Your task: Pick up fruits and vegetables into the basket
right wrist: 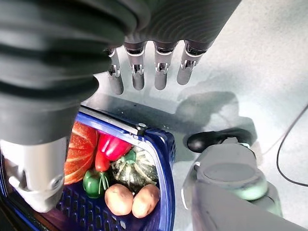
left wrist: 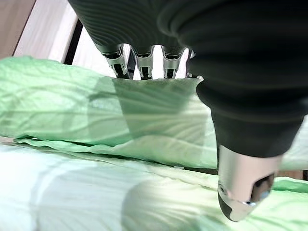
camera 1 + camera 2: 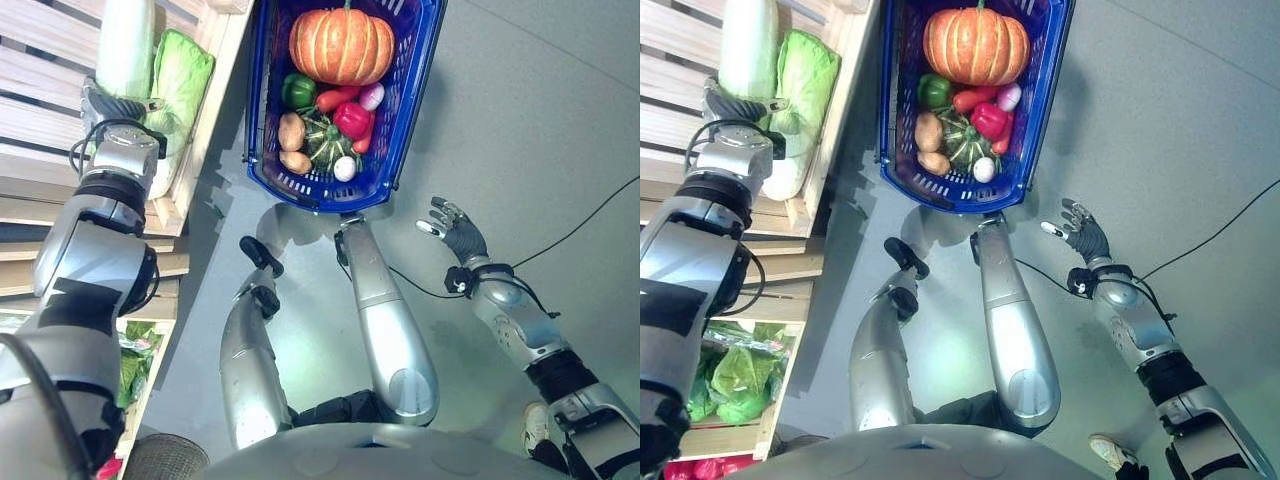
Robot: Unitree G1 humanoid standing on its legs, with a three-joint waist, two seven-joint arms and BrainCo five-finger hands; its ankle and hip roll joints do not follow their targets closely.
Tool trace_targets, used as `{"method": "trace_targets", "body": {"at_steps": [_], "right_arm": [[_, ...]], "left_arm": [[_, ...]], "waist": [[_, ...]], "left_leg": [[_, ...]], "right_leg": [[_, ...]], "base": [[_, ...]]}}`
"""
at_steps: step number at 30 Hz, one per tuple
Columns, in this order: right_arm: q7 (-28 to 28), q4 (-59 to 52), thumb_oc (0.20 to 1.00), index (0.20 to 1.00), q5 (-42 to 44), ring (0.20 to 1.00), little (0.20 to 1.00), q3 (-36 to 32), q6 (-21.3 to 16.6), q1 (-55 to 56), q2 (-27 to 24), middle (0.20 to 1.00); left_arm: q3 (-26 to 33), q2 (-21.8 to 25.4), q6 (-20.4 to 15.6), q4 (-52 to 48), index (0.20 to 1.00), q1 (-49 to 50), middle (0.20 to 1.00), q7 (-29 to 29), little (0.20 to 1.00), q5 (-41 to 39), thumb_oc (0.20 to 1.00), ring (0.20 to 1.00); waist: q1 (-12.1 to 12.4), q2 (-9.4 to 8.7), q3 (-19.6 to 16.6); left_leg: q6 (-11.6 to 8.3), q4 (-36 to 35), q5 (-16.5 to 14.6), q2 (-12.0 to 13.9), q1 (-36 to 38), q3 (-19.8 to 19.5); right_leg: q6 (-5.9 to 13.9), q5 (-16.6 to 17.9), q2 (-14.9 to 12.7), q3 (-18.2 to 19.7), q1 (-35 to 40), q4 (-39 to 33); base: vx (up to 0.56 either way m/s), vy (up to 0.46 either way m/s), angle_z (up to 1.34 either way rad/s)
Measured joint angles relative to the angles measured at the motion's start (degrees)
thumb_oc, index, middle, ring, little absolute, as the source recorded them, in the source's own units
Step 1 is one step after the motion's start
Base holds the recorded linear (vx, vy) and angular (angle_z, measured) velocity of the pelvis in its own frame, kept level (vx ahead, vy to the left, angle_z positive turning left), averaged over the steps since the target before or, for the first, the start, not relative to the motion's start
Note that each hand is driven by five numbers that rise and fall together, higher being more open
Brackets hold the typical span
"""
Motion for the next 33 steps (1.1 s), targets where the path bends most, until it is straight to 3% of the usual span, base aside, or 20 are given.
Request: {"method": "trace_targets", "body": {"at_steps": [9, 18, 20, 23, 28, 29, 30, 33], "right_arm": [[0.0, 0.1, 1.000, 1.000, 1.4, 1.000, 1.000, 0.0, 0.8, -0.3, 0.1, 1.000], [0.2, 0.8, 1.000, 1.000, 1.5, 1.000, 1.000, -0.1, 1.1, -1.5, 1.0, 1.000], [0.5, 0.9, 1.000, 1.000, 1.5, 1.000, 1.000, -0.1, 1.2, -1.5, 1.1, 1.000], [1.5, 0.9, 1.000, 1.000, 1.4, 1.000, 1.000, -1.5, 1.9, -1.4, 1.4, 1.000], [2.6, 0.8, 1.000, 1.000, 1.3, 1.000, 1.000, -4.0, 2.4, -0.3, 1.6, 1.000], [2.6, 0.8, 1.000, 1.000, 1.3, 1.000, 1.000, -4.1, 2.5, 0.1, 1.6, 1.000], [2.8, 0.6, 1.000, 1.000, 1.3, 1.000, 1.000, -4.1, 2.6, 0.8, 1.9, 1.000], [3.8, -0.1, 1.000, 1.000, 1.3, 1.000, 1.000, -4.0, 2.6, 1.3, 2.2, 1.000]], "left_arm": [[0.1, 1.9, -3.3, -0.2, 1.000, -0.8, 1.000, -0.5, 1.000, -0.2, 1.000, 1.000], [-0.4, 4.5, -8.6, -0.2, 1.000, -1.2, 1.000, -2.7, 1.000, -12.0, 1.000, 1.000], [-0.8, 5.9, -9.4, -0.3, 1.000, -1.2, 1.000, -7.0, 1.000, -15.2, 1.000, 1.000], [-0.9, 8.7, -9.6, -0.5, 1.000, -1.2, 1.000, -18.1, 1.000, -19.5, 1.000, 1.000], [-0.5, 12.0, -9.7, -3.1, 1.000, -0.8, 1.000, -29.9, 1.000, -26.0, 1.000, 1.000], [-0.5, 12.1, -9.7, -3.8, 0.473, -0.7, 0.473, -31.7, 0.473, -26.8, 0.473, 0.473], [-0.6, 12.1, -9.7, -4.9, 0.200, -0.2, 0.200, -33.3, 0.200, -27.2, 0.200, 0.200], [-0.2, 12.1, -9.7, -6.8, 0.200, 0.9, 0.200, -34.3, 0.200, -27.4, 0.200, 0.200]], "waist": [[0.2, -0.36, -0.2], [0.5, -0.42, -0.3], [0.6, -0.42, -0.4], [0.5, -0.43, -0.4], [0.5, -0.48, -0.4], [0.4, -0.48, -0.4], [0.0, -0.48, -0.4], [-0.4, -0.65, -0.5]], "left_leg": [[0.29, 2.0, -0.3, 0.7, -3.5, 0.2], [0.33, 3.8, -0.6, 0.8, -6.5, 0.5], [0.54, 4.8, -1.0, 0.8, -7.1, 0.6], [1.73, 7.9, -3.1, 0.6, -7.8, 1.5], [3.57, 6.1, -3.3, -1.3, -8.2, 3.3], [4.38, 5.4, -2.8, -1.9, -7.9, 3.6], [4.80, 4.7, -2.7, -2.8, -7.3, 3.6], [5.76, 4.0, -2.4, -3.4, -6.3, 4.4]], "right_leg": [[0.02, 0.0, 0.3, 0.2, -3.5, 1.0], [0.50, 0.3, 0.7, 1.5, -6.9, 1.8], [0.72, 0.5, 0.6, 1.8, -7.4, 1.7], [1.45, 0.9, 0.1, 2.4, -7.8, 1.5], [4.19, 2.7, -0.1, 5.4, -7.8, -1.9], [4.64, 3.0, -0.1, 6.3, -7.3, -2.5], [4.78, 3.7, -0.4, 7.1, -6.4, -3.0], [4.45, 4.9, -0.7, 7.9, -5.0, -4.1]], "base": [[0.01, 0.000, -0.01], [0.02, -0.004, -0.05], [0.04, 0.032, -0.06], [0.03, 0.049, -0.02], [0.01, 0.044, 0.00], [-0.01, 0.022, 0.19], [-0.01, 0.022, 0.28], [-0.01, 0.021, 0.15]]}}
